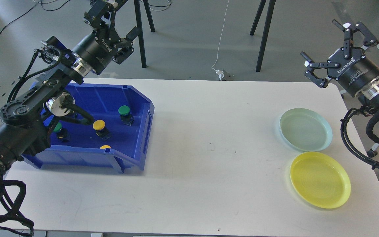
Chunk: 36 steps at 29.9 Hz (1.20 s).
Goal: Pass button and place on color plate
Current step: 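Lower the left gripper into the blue bin toward a yellow button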
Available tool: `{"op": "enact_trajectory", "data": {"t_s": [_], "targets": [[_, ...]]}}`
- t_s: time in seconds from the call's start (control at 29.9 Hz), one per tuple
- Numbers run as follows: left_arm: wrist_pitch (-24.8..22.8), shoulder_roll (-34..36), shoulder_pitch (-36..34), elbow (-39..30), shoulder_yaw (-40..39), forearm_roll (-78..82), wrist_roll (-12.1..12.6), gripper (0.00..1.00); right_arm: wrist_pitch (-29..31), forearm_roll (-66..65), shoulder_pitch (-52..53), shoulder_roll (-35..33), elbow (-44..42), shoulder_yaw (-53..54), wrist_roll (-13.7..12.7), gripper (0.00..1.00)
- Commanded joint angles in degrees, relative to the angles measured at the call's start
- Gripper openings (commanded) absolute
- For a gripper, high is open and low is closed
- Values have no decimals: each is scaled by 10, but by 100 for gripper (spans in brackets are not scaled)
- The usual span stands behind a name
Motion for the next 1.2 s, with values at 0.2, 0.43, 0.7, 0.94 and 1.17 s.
{"op": "enact_trajectory", "data": {"t_s": [0.2,0.43,0.7,0.94,1.17], "targets": [[0,27,1,1,-32,-105,0,100,0,0,0,43,-36,21,1,99],[0,17,60,0,-73,-287,0,99,0,1,0,43,-47,31,2,99],[0,126,77,-154,-76,-213,0,99,0,2,-1,41,-47,38,2,99],[0,302,5,-291,86,230,0,99,0,3,-5,40,-42,41,3,99],[0,387,-139,-301,334,547,0,99,0,3,-16,33,-43,47,3,99]]}}
